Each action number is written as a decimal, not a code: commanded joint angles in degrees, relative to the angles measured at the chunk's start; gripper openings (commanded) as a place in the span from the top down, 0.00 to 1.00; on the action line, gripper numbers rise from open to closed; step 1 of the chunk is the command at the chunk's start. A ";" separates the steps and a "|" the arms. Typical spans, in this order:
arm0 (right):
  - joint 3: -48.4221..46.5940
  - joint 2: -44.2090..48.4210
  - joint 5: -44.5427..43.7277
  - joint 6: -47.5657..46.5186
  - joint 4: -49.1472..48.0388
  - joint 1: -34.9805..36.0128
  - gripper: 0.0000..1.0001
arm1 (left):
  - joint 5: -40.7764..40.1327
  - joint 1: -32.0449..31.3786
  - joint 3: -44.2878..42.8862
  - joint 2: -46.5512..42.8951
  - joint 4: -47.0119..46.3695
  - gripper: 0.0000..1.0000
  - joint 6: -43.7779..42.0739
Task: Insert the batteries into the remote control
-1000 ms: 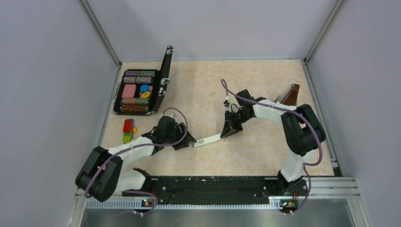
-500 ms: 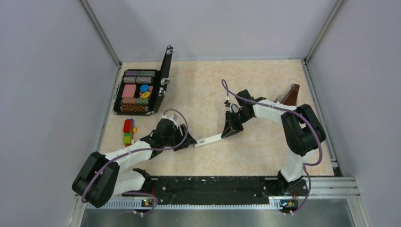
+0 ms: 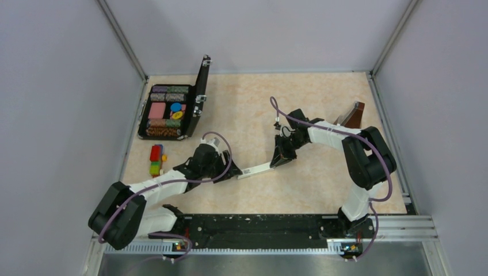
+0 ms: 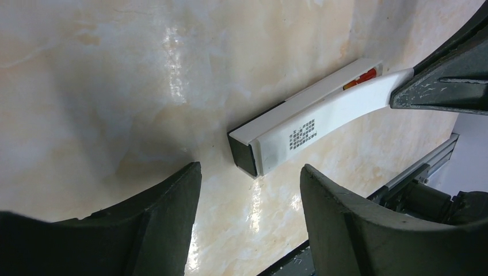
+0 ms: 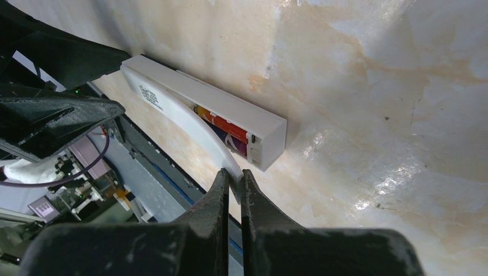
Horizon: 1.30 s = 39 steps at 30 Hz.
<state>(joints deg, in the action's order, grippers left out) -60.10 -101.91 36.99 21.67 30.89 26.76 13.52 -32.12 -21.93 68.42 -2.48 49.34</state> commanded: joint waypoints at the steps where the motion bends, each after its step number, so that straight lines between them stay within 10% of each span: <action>1: -0.70 -0.88 -7.84 -0.19 0.13 -0.80 0.97 | -2.32 -1.91 -2.56 2.79 2.17 0.31 -0.01; 39: -4.33 -0.19 -12.47 -2.55 3.51 -0.75 0.98 | -14.16 -7.52 -10.18 13.89 16.10 0.47 0.84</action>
<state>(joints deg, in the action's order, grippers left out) -63.13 -101.86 32.60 20.75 33.21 26.76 3.40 -39.75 -33.17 79.07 6.28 52.31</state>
